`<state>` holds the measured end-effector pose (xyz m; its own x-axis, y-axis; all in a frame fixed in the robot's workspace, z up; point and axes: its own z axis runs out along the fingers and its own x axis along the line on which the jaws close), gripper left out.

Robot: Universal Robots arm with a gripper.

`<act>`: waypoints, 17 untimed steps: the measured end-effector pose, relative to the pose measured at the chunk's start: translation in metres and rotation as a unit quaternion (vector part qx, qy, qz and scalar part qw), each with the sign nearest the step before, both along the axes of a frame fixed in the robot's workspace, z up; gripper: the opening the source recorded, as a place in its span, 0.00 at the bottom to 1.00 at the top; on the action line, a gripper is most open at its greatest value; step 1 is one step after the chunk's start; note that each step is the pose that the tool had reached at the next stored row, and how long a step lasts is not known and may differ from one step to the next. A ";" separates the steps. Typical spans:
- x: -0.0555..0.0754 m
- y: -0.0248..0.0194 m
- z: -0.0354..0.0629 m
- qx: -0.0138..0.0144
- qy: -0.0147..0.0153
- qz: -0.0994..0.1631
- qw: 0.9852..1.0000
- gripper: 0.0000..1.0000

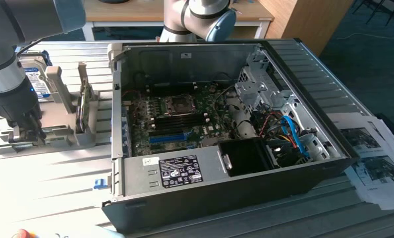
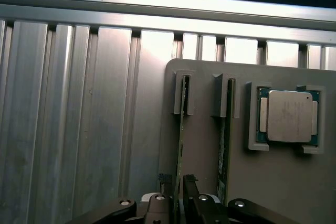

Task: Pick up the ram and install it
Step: 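Pick up the ram and move it above insertion slot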

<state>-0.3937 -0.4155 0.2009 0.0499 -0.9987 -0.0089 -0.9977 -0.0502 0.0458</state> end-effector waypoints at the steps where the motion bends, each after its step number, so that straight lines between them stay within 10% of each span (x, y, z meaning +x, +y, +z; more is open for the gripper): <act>1: 0.000 0.0000 0.0000 0.000 0.000 0.000 1.000 0.23; 17: 0.000 0.0000 0.0000 0.000 0.000 0.000 1.000 0.23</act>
